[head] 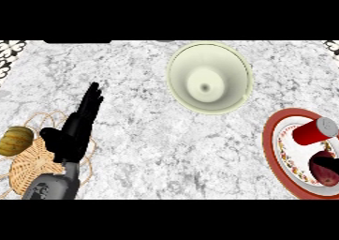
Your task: Pick the can from the plate and place it in the bowl
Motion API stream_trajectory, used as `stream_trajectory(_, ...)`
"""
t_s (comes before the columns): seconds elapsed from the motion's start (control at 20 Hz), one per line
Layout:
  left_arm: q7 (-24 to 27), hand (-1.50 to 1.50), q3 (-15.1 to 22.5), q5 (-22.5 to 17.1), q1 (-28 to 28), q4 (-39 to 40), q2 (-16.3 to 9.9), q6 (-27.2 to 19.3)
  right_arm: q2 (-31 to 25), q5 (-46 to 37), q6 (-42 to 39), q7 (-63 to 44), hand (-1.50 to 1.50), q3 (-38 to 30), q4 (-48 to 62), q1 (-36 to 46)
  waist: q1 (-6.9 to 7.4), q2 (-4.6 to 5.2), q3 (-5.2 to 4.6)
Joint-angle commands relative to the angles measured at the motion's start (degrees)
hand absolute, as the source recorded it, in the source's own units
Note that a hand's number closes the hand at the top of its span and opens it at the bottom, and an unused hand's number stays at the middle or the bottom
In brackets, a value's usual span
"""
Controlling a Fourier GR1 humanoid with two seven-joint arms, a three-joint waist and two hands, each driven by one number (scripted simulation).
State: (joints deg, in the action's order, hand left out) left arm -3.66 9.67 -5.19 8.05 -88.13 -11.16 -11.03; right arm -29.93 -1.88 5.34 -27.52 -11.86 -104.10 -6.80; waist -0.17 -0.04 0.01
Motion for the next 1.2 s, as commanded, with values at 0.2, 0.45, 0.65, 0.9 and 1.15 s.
stream_trajectory(0.2,-1.0,0.00,-2.1,1.1,-1.1,-1.8,0.9,2.7,7.0,-1.4,-0.5,-0.4,-1.50,-1.0,-3.4,1.1,0.14,0.00,-0.02)
stream_trajectory(0.45,-3.1,0.00,-2.4,2.9,1.2,-1.3,3.2,2.9,6.9,2.1,-6.0,3.4,-1.50,-6.2,2.4,2.0,0.06,0.01,-0.01)
stream_trajectory(0.65,-2.5,0.00,-3.0,4.7,0.6,-1.1,4.4,3.0,12.3,-2.3,-3.1,4.3,-1.50,-3.6,2.9,1.7,0.05,0.01,-0.01)
stream_trajectory(0.9,3.7,0.00,-3.8,5.8,1.2,4.4,5.8,3.5,14.2,-3.2,-2.4,13.2,-1.50,-4.4,13.1,3.7,0.05,0.07,-0.01)
stream_trajectory(1.15,-2.0,0.00,-5.7,5.2,0.1,-1.0,5.0,5.2,14.7,-5.3,-3.3,15.0,-1.50,-4.4,14.9,3.8,0.14,0.02,-0.01)
